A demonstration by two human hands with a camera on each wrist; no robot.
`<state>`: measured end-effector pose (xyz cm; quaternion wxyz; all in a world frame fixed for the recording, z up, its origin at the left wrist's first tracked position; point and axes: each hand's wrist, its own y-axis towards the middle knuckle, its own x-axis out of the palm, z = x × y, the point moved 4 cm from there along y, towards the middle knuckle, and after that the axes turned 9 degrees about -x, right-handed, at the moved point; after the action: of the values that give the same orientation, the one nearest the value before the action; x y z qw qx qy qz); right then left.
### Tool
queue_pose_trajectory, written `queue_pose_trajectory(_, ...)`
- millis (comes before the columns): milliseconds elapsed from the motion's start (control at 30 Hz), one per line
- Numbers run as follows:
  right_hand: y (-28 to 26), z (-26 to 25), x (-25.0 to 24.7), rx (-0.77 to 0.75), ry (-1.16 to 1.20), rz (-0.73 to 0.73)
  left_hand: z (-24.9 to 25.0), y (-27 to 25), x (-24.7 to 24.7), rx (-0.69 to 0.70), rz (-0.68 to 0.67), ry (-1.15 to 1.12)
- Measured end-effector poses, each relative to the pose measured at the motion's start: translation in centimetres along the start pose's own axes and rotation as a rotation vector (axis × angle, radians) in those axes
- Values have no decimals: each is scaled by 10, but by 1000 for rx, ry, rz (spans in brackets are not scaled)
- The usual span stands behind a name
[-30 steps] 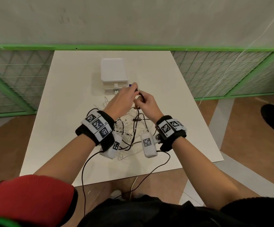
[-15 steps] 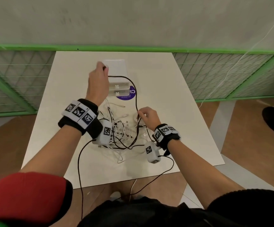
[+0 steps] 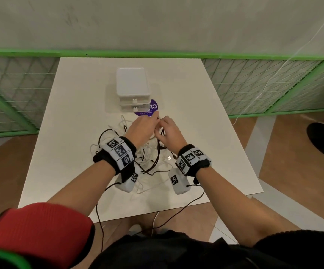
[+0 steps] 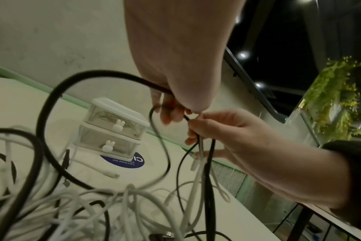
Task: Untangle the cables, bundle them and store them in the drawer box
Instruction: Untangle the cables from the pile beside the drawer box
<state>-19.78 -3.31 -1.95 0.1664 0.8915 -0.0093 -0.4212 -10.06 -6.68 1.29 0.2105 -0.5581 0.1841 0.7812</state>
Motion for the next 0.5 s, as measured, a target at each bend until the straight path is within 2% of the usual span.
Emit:
queue_pose_trajectory(67, -4, 5, 3, -2, -57, -54, -4, 4, -10, -58, 25, -113)
queue_pose_trajectory(233, -13, 23, 14, 170, -158, -158, -20, 4, -48, -240, 284, -411)
queue_pose_trajectory(333, -7, 21, 16, 141, -280, -200, -27, 0, -64, -280, 396, -494)
queue_pose_trajectory(433, 2, 20, 14, 80, -321, -154, -42, -1, -74, -329, 500, -524)
queue_pose_trajectory(500, 7, 20, 15, 103, -326, -196, -47, -1, -73, -355, 509, -530)
